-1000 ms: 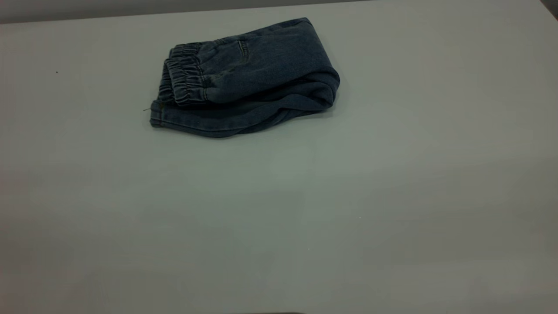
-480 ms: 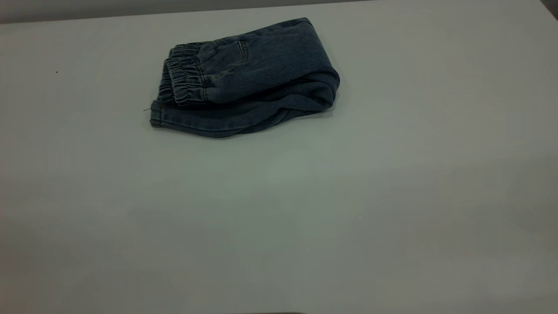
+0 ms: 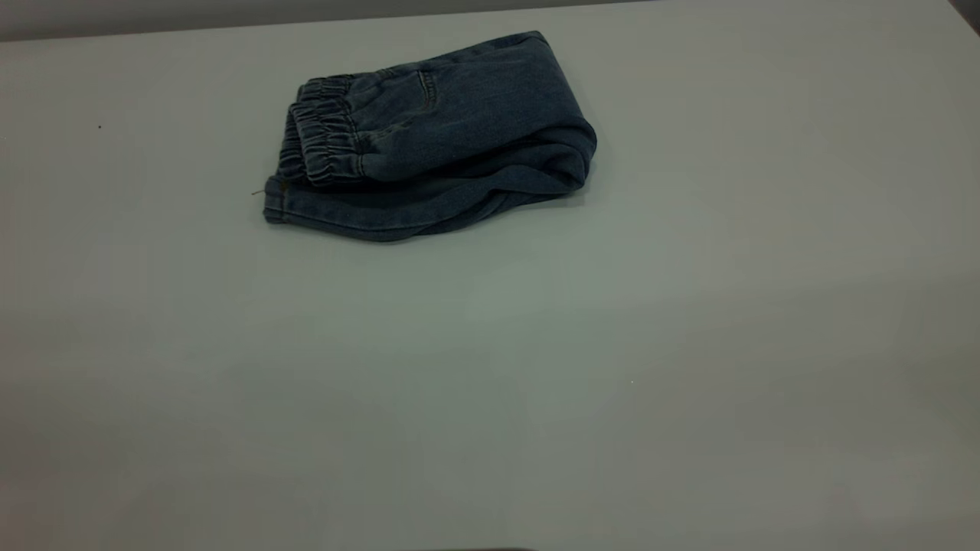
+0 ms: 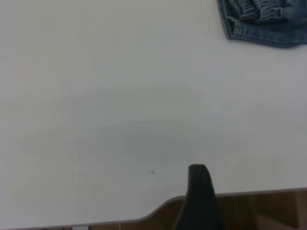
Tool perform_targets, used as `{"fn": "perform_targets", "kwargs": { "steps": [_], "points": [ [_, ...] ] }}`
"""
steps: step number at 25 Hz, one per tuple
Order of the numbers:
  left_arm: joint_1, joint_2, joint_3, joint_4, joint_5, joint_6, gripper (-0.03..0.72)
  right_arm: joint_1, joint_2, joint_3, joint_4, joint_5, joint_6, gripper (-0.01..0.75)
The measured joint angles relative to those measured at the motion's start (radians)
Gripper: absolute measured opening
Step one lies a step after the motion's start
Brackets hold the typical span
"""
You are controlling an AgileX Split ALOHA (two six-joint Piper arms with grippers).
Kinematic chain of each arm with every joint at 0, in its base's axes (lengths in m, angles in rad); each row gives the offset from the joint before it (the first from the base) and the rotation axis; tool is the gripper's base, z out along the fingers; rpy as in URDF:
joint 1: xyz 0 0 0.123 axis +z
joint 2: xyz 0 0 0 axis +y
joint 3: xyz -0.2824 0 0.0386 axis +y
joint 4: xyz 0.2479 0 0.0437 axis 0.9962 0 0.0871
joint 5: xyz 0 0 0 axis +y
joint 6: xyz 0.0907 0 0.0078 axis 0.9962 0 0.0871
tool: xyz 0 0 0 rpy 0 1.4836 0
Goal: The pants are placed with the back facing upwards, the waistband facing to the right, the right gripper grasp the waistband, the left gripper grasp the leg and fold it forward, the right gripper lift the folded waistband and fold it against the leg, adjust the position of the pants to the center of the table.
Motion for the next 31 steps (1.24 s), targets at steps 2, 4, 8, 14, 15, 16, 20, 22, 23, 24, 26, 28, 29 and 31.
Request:
{"fn": "perform_targets", "kwargs": {
  "steps": [2, 4, 8, 14, 15, 16, 20, 22, 23, 24, 26, 28, 29, 31],
  "points": [
    [0.000, 0.000, 0.000, 0.000, 0.000, 0.000, 0.491, 0.000, 0.000, 0.000, -0.020, 0.000, 0.016, 0.570],
    [0.000, 0.000, 0.000, 0.000, 0.000, 0.000, 0.491, 0.000, 0.000, 0.000, -0.047, -0.004, 0.045, 0.570],
    [0.000, 0.000, 0.000, 0.000, 0.000, 0.000, 0.491, 0.000, 0.000, 0.000, -0.113, -0.007, 0.130, 0.570],
    [0.000, 0.000, 0.000, 0.000, 0.000, 0.000, 0.491, 0.000, 0.000, 0.001, -0.131, -0.008, 0.160, 0.570],
    [0.000, 0.000, 0.000, 0.000, 0.000, 0.000, 0.491, 0.000, 0.000, 0.001, -0.131, -0.008, 0.156, 0.570],
    [0.000, 0.000, 0.000, 0.000, 0.000, 0.000, 0.491, 0.000, 0.000, 0.001, -0.131, -0.008, 0.154, 0.570],
    [0.000, 0.000, 0.000, 0.000, 0.000, 0.000, 0.491, 0.000, 0.000, 0.001, -0.131, -0.008, 0.152, 0.570],
    [0.000, 0.000, 0.000, 0.000, 0.000, 0.000, 0.491, 0.000, 0.000, 0.001, -0.131, -0.008, 0.152, 0.570],
    [0.000, 0.000, 0.000, 0.000, 0.000, 0.000, 0.491, 0.000, 0.000, 0.001, -0.131, -0.009, 0.152, 0.570],
    [0.000, 0.000, 0.000, 0.000, 0.000, 0.000, 0.491, 0.000, 0.000, 0.001, -0.131, -0.009, 0.152, 0.570],
    [0.000, 0.000, 0.000, 0.000, 0.000, 0.000, 0.491, 0.000, 0.000, 0.001, -0.131, -0.010, 0.152, 0.570],
    [0.000, 0.000, 0.000, 0.000, 0.000, 0.000, 0.491, 0.000, 0.000, 0.001, -0.131, -0.010, 0.152, 0.570],
    [0.000, 0.000, 0.000, 0.000, 0.000, 0.000, 0.491, 0.000, 0.000, 0.001, -0.131, -0.010, 0.152, 0.570],
    [0.000, 0.000, 0.000, 0.000, 0.000, 0.000, 0.491, 0.000, 0.000, 0.001, -0.131, -0.010, 0.152, 0.570]
  ]
}}
